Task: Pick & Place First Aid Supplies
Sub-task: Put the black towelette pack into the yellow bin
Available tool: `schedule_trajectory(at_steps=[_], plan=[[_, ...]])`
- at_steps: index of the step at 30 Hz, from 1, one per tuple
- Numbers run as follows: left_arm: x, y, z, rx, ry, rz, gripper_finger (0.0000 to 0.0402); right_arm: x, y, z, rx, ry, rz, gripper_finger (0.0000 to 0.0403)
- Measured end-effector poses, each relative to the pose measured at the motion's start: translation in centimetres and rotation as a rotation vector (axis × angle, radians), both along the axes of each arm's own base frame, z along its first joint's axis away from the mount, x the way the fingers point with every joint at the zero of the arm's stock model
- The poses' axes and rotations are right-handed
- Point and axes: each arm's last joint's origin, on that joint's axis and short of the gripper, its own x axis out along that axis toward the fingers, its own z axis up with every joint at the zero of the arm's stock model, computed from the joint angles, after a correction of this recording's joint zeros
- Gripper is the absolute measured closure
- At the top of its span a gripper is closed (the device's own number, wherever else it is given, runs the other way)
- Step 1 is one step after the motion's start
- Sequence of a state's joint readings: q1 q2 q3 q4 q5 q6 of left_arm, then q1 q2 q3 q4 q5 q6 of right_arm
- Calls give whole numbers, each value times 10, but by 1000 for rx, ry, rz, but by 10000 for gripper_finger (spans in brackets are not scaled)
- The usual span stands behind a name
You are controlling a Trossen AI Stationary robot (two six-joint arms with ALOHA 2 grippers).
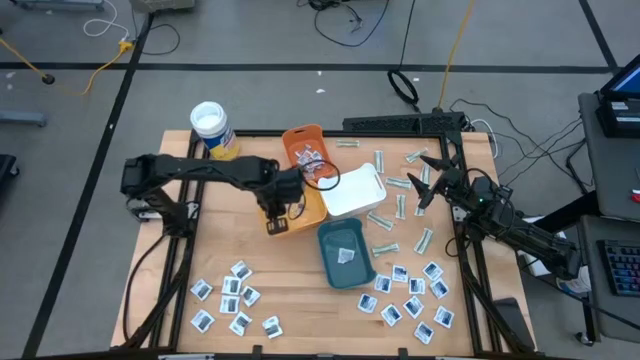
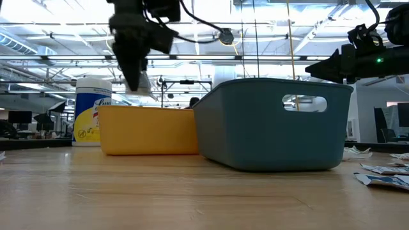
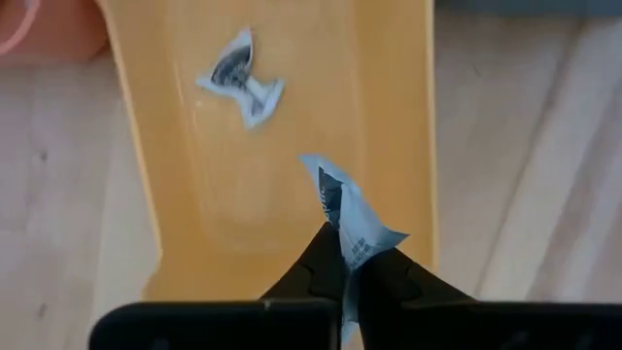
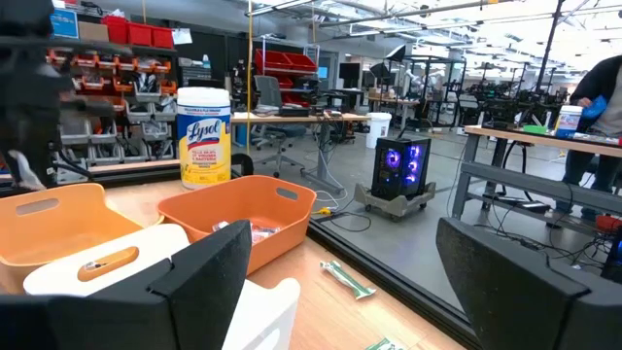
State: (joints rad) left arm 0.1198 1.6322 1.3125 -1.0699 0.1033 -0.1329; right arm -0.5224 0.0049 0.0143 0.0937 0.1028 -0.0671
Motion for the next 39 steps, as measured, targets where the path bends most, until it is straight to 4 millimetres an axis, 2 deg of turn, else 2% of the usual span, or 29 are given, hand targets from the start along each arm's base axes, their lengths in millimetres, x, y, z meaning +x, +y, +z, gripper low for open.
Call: schedule_trajectory(at_steps=[10,15,20,29,34,39], plan=[[36,13,-51,33,18,33,395,0,0,0,0,0,0,80],[44,18,-75,68,71,47,395,0,0,0,0,0,0,80],[47,23,-84,63,83,82,389,0,0,0,0,0,0,80],[46,25,-84,57,85,119,313,0,0,0,0,0,0,80],[45,25,-81,51,85,149,238,0,0,0,0,0,0,80],[41,25,-66,34,45,191,172,0,0,0,0,0,0,80]])
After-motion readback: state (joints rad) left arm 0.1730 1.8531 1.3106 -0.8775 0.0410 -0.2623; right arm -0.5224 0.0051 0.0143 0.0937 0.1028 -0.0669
